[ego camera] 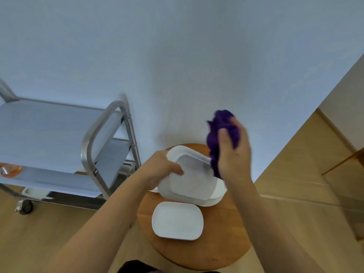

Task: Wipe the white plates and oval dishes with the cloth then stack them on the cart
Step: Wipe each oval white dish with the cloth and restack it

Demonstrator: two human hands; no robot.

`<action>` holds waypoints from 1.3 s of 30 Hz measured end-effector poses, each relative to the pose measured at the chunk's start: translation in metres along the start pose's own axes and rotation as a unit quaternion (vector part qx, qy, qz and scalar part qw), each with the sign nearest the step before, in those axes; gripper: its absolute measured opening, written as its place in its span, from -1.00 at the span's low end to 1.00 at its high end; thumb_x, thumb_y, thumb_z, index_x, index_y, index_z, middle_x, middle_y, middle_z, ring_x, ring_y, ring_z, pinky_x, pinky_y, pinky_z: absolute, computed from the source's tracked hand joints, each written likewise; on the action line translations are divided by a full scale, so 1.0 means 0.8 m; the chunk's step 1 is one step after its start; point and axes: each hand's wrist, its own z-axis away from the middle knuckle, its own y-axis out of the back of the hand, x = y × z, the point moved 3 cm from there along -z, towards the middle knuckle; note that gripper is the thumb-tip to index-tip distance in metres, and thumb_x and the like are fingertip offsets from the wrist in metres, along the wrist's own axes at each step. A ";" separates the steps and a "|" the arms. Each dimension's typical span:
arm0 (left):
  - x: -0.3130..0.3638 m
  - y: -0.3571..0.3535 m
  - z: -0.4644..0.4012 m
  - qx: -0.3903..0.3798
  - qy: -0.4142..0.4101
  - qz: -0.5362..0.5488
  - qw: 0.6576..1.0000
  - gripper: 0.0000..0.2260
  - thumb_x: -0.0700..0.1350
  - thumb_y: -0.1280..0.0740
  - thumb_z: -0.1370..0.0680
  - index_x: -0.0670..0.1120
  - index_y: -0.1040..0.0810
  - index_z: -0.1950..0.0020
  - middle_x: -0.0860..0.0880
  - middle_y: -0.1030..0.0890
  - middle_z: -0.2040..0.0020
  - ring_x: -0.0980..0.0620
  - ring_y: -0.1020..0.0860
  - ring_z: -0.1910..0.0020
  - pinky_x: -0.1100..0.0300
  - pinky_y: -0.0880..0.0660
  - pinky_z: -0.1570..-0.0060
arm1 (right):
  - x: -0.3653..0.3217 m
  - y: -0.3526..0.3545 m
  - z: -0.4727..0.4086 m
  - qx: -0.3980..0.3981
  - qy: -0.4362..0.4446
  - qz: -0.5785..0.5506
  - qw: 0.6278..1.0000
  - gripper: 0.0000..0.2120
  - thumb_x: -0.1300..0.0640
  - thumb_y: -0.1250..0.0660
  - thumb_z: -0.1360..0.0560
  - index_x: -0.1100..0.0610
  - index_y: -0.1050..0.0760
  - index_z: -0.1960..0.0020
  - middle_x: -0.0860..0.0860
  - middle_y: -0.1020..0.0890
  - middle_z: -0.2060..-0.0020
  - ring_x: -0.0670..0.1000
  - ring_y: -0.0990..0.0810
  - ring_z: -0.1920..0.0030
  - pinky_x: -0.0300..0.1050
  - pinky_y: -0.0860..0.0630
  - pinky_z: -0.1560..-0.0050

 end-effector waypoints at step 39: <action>0.039 0.000 0.044 0.069 -0.086 0.332 0.937 -0.55 -0.36 -0.38 -0.15 -0.17 -0.58 -0.03 -0.17 -0.67 0.06 -0.17 -0.63 0.06 -0.07 -0.57 0.03 | 0.061 0.032 -0.006 0.087 -0.153 -0.198 0.964 -0.75 0.02 -0.45 -0.40 0.07 -0.49 -0.02 -0.11 -0.64 0.29 -0.11 -0.62 0.26 -0.14 -0.55 0.19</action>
